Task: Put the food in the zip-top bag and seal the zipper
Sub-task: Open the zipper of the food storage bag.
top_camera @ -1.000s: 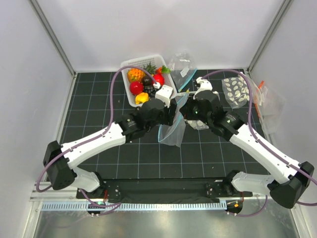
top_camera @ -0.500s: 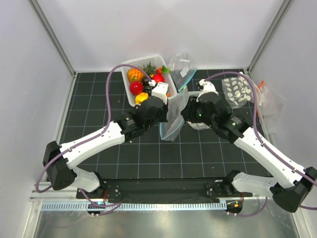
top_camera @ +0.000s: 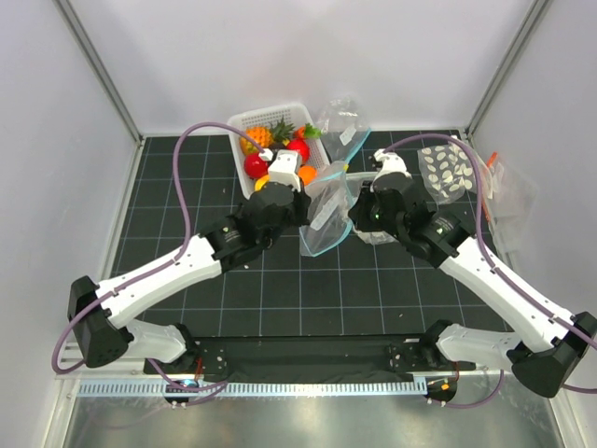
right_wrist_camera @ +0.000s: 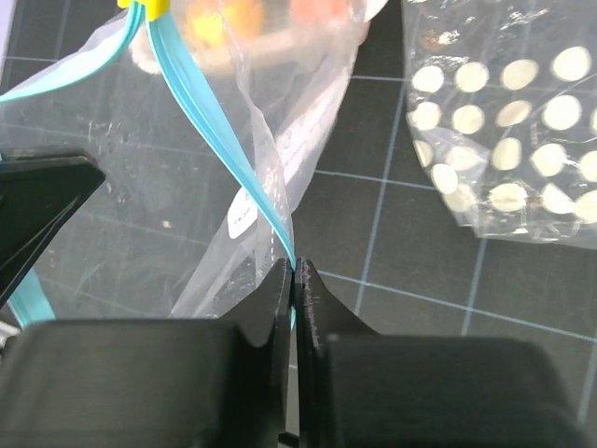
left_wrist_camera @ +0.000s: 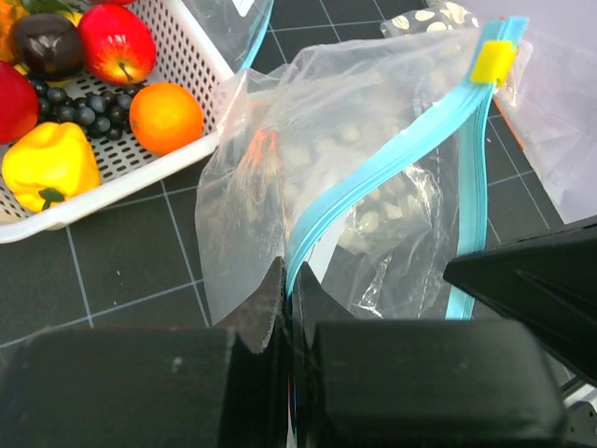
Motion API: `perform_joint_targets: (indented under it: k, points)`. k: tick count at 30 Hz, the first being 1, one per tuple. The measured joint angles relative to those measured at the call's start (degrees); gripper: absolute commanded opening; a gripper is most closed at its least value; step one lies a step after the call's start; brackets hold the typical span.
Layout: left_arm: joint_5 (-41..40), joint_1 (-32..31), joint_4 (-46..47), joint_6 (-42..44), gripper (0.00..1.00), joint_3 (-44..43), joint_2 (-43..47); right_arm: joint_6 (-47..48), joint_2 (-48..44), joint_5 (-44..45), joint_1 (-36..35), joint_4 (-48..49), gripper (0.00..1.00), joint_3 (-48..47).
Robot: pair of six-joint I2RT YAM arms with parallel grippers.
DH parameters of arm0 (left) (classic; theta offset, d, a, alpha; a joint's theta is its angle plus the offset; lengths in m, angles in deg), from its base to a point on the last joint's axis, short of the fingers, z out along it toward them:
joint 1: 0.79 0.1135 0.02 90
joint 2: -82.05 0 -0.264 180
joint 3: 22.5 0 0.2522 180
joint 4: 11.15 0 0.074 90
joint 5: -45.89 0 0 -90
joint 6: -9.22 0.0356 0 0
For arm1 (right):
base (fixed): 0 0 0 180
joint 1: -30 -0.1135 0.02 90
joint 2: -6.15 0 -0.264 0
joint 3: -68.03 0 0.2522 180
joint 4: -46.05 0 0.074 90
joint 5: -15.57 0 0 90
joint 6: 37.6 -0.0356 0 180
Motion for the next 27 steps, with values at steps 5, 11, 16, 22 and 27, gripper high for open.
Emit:
perform_joint_targets:
  k: [5,11,16,22,27]
  points:
    - [0.7,0.0,0.31,-1.55,0.0,0.15,-0.2,0.96,0.37,2.73,0.0,-3.28,0.01,-2.99]
    - [2.23,0.0,3.23,-4.72,0.0,0.15,-2.6,1.11,-1.53,3.61,0.0,-4.55,0.01,-5.03]
    - [2.86,0.0,6.27,-7.04,0.0,0.81,-4.15,-0.44,-6.1,6.58,0.0,-4.72,0.01,-2.27]
    - [4.42,0.02,12.35,-9.88,0.0,3.28,-4.55,-0.37,-9.18,11.78,0.0,-10.54,0.01,-3.34]
    - [8.07,0.0,20.11,-14.86,0.0,4.5,-8.76,-0.09,-2.6,17.07,0.0,-20.94,0.06,-14.12]
